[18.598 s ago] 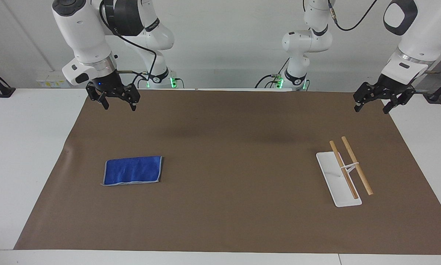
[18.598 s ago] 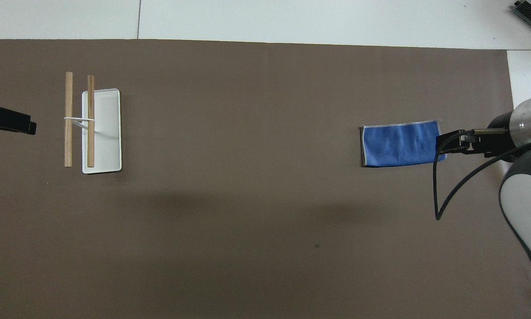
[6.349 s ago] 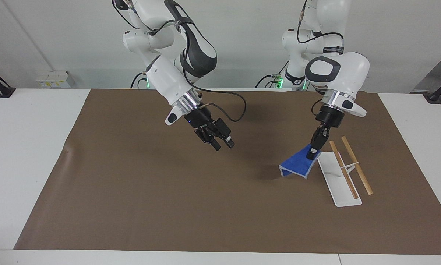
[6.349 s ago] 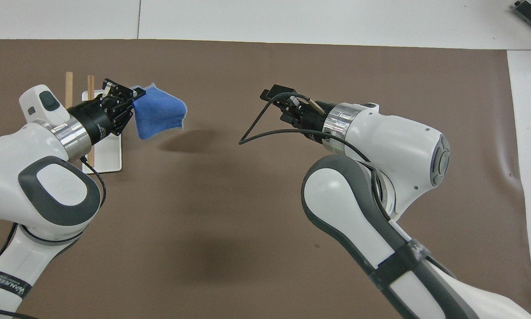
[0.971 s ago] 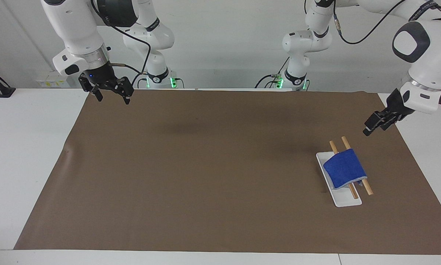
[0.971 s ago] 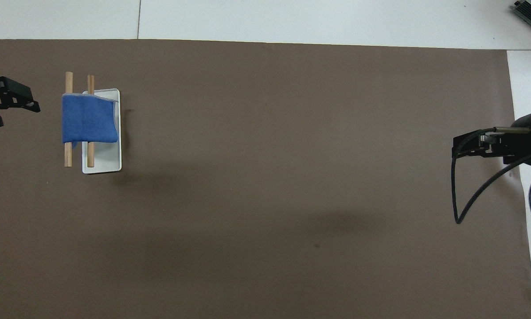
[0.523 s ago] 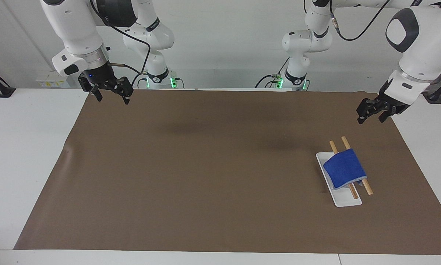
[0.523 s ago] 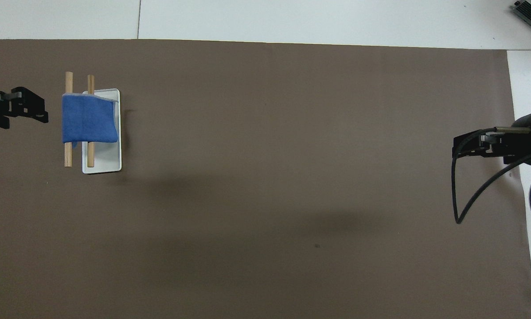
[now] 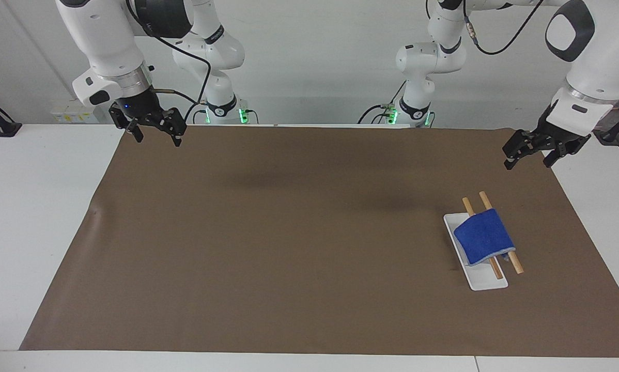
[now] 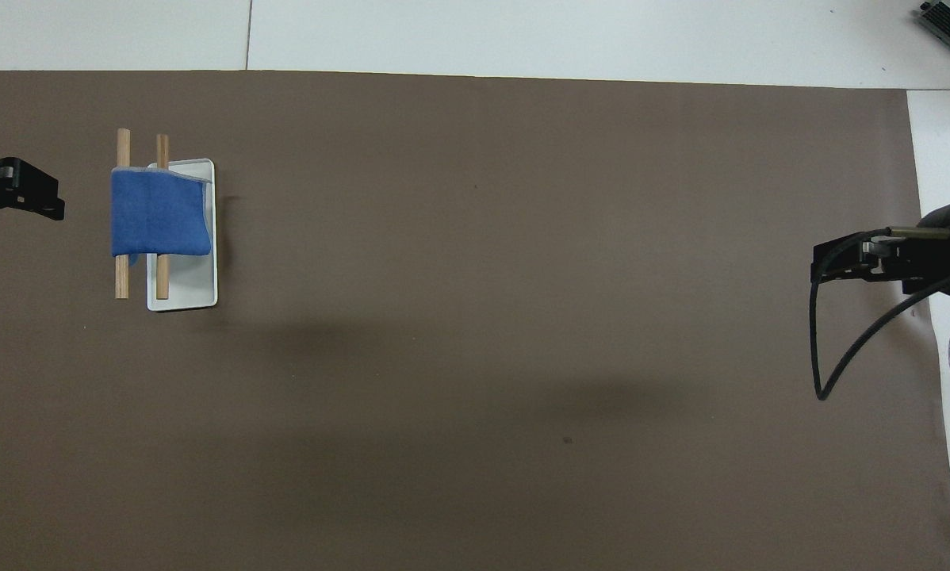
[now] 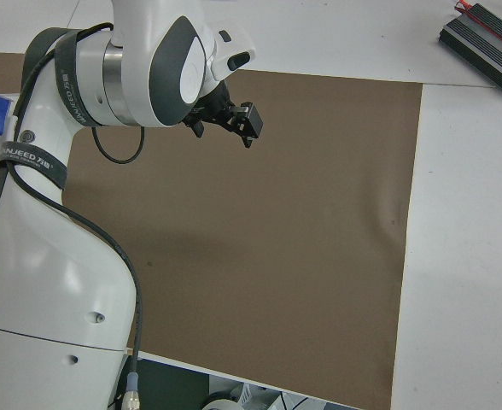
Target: Right arm passes towel to left arm to hang
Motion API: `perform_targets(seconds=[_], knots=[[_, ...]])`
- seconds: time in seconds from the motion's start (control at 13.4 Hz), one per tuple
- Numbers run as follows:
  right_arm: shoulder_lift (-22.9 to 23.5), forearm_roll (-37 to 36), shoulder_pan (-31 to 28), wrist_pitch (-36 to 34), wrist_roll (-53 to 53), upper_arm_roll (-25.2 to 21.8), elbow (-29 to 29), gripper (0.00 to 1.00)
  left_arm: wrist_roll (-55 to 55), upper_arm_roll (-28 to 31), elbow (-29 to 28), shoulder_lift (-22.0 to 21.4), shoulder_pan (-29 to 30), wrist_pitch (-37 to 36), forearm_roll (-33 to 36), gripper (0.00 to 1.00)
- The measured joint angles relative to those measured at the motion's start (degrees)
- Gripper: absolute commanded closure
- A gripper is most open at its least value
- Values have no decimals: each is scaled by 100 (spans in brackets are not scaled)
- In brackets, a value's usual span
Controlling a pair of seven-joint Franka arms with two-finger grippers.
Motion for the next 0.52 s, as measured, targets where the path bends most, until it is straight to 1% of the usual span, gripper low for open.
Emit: perform_targets(seconds=[0.52], knots=[[0, 0, -16, 0, 0, -23, 0, 0, 0, 12, -10, 0, -1, 312, -1, 0]])
